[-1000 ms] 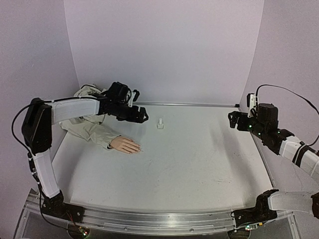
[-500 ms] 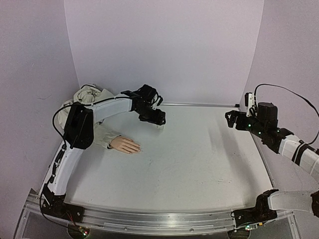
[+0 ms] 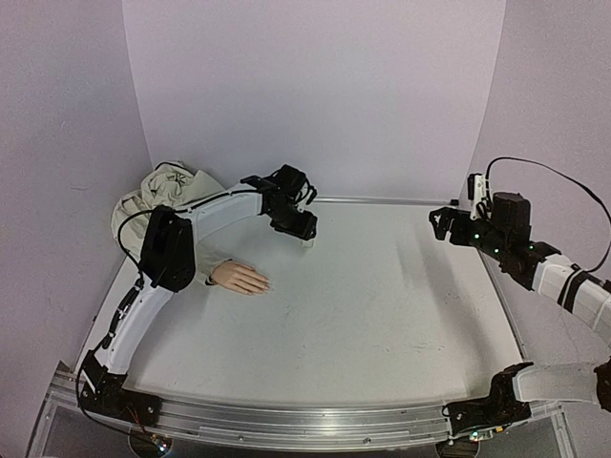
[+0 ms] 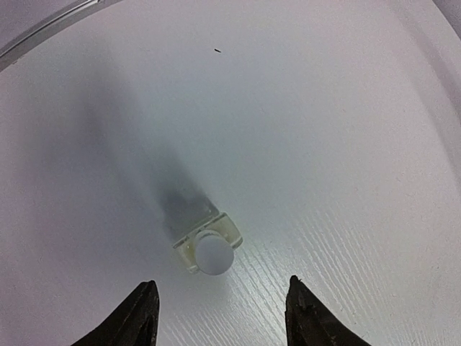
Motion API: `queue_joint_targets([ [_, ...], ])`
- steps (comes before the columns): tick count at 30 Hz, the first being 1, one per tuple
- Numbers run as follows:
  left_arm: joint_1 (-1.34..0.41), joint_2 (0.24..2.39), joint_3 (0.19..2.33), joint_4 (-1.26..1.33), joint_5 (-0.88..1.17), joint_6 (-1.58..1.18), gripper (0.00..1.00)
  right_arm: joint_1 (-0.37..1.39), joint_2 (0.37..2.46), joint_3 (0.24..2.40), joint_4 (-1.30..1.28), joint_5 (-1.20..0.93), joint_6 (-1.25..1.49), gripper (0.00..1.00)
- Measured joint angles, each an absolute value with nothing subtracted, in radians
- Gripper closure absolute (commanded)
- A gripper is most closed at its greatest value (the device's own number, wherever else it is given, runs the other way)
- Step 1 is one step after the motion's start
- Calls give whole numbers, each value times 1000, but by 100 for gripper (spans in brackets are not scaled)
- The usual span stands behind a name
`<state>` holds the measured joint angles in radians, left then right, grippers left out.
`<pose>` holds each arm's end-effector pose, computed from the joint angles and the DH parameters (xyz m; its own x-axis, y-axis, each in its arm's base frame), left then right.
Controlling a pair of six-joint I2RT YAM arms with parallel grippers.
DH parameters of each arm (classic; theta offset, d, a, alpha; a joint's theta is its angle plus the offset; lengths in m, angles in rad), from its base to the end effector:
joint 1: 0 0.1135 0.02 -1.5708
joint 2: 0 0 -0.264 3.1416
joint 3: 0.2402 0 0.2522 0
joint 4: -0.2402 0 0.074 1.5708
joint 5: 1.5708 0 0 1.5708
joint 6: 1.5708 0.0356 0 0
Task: Paint the nails
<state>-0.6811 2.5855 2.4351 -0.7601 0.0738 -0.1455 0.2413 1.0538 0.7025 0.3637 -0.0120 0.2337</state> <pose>0.4354 -0.3563 0.1890 -0.7032 0.3838 -0.5984 0.5671 0.8105 -0.1466 0.2424 0.0601 0.3164 -0.0463 0.2271 -0.9728 -0.2466 0.9411 0.2314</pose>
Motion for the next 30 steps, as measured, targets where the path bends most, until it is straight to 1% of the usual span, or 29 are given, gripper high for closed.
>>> queue_joint_targets([
  [2, -681, 2598, 2455, -762, 73, -134, 40, 241, 1056, 702, 364, -12, 234, 2],
  [12, -681, 2660, 2534, -762, 49, -100, 50, 241, 1077, 717, 368, -14, 235, 2],
  [15, -681, 2673, 2546, -767, 49, -97, 55, 241, 1084, 720, 368, -15, 235, 2],
  [19, -681, 2682, 2559, -768, 47, -85, 69, 241, 1095, 724, 367, -15, 236, 2],
  [25, -681, 2683, 2560, -767, 45, -77, 76, 241, 1109, 733, 369, -18, 237, 2],
  [30, -681, 2683, 2560, -767, 48, -76, 86, 241, 1127, 734, 373, -31, 237, 2],
])
